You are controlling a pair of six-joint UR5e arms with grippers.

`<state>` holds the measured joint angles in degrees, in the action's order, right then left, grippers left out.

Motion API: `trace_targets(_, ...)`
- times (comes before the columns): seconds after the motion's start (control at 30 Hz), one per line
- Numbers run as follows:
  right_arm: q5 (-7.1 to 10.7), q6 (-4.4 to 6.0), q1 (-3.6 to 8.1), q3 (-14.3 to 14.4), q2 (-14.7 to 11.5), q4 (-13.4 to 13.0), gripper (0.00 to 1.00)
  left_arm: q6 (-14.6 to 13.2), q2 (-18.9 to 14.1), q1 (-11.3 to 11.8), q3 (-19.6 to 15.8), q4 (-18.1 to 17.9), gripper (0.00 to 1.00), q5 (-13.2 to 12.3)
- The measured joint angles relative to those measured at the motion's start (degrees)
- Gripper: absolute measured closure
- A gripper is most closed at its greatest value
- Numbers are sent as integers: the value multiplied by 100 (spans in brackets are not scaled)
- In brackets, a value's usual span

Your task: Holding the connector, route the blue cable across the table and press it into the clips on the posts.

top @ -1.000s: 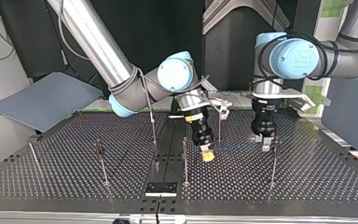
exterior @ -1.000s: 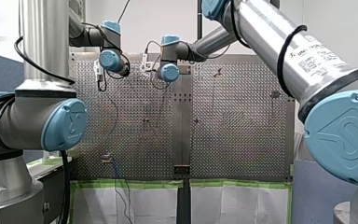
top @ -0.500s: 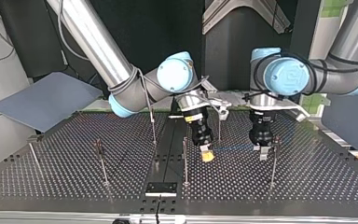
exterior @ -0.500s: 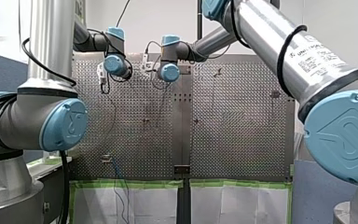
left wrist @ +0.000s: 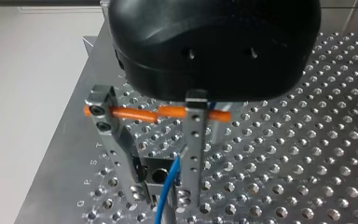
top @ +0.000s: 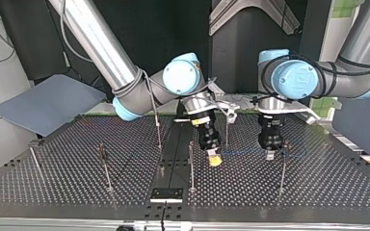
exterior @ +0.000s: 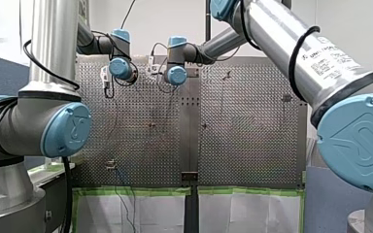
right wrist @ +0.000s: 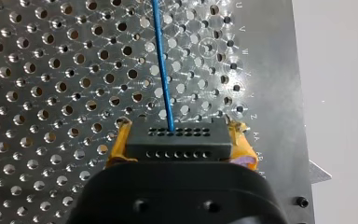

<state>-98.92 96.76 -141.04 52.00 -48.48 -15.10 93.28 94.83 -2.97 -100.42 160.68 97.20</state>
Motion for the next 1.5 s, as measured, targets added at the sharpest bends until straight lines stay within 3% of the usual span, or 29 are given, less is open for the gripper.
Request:
trace_targets(0.23,-61,17,-7,13,7,174,100,66,-10,-59,-31,230,100,135)
trace_targets(0.43,-146,25,-9,103,13,308,100,64,-102,-137,-256,488,100,439)
trace_targets(0.63,-153,29,9,269,21,356,100,91,-342,-175,-600,249,100,592)
trace_targets(0.9,-162,8,23,644,26,360,100,98,-378,-264,-1068,-32,100,598)
trace_targets(1.2,-152,-69,44,978,26,364,100,49,-79,-455,-1525,-301,100,643)
trace_targets(1.5,-135,-152,75,1335,26,361,100,17,378,-528,-1610,-577,100,656)
